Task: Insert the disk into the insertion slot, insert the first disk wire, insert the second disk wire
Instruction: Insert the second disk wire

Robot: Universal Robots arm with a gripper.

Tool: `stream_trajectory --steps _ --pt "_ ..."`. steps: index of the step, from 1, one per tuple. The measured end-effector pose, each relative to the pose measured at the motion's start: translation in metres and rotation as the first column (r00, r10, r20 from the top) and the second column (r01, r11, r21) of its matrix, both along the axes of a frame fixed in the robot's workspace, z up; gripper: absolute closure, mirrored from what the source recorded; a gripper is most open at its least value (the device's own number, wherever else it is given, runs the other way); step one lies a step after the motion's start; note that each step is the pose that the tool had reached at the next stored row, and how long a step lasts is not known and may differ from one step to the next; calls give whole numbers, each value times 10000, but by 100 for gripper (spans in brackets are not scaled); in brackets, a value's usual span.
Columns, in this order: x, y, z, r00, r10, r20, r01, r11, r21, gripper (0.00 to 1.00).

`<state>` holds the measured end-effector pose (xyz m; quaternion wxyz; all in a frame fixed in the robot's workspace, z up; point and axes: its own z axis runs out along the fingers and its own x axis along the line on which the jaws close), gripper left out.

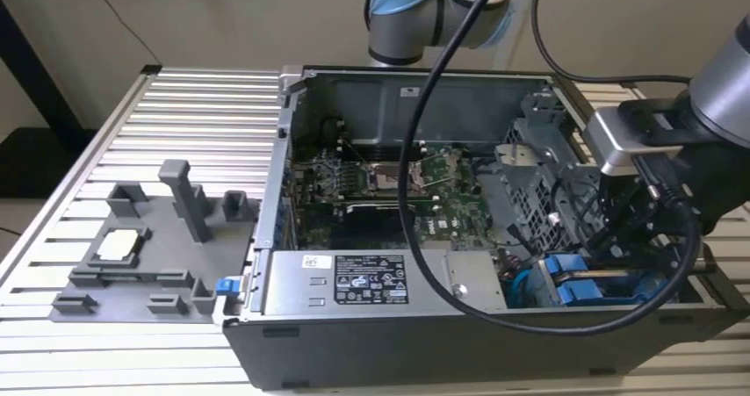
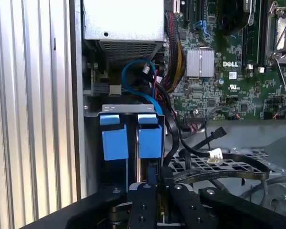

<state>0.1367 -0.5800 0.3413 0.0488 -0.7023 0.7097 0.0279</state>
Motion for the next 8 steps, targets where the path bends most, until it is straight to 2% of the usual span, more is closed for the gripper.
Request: stream_trajectory --steps 8 --pt "2 3 -33 10000 -10 0 10 10000 9 84"
